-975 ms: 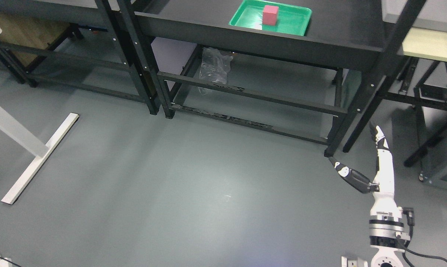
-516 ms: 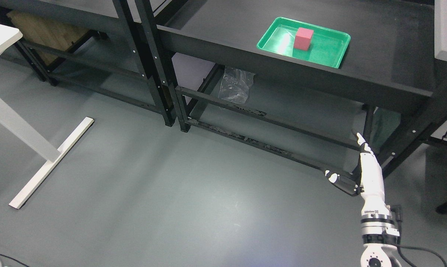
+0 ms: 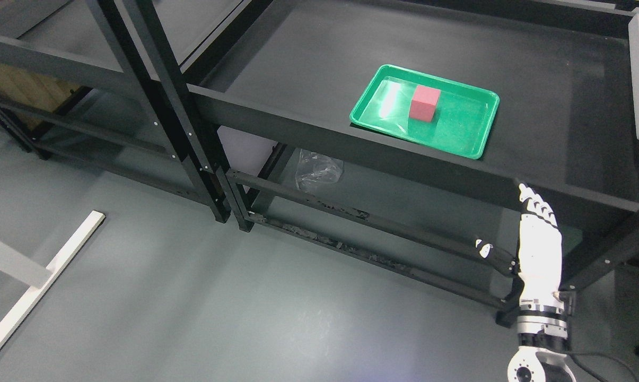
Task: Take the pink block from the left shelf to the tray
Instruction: 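Drive toward the shelf holding the green tray with the pink cube, then reach the right hand down to the pink cube in the green tray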
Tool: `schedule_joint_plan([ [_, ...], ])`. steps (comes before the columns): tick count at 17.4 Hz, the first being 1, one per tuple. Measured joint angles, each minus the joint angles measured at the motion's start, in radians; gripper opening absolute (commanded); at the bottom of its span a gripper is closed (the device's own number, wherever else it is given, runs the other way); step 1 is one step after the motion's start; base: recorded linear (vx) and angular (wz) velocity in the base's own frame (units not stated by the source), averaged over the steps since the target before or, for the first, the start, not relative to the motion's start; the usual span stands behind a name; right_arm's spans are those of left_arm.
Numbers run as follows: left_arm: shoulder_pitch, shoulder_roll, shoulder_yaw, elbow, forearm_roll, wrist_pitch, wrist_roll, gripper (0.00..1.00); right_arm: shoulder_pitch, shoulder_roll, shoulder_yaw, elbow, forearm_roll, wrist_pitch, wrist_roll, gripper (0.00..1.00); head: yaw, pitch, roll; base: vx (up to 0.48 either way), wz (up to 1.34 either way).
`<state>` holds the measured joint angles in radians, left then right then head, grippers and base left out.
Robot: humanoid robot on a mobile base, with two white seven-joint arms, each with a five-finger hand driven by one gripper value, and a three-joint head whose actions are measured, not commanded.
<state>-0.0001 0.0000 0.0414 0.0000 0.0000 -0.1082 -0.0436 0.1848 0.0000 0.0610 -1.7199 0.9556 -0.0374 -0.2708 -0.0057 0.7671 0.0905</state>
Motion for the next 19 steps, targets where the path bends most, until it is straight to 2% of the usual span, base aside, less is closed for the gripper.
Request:
schedule_joint_plan([
  [10, 0.000, 0.000, 0.000, 0.000, 0.000, 0.000, 0.000, 1.00, -0.014, 0.000, 0.004, -0.002, 0.105, 0.016, 0.026, 0.98, 0.0000, 0.000, 0.000, 0.342, 0.04],
  [19, 0.000, 0.000, 0.000, 0.000, 0.000, 0.000, 0.000, 1.00, -0.025, 0.000, 0.010, 0.002, 0.119, 0.044, 0.245, 0.98, 0.0000, 0.000, 0.000, 0.214, 0.07],
])
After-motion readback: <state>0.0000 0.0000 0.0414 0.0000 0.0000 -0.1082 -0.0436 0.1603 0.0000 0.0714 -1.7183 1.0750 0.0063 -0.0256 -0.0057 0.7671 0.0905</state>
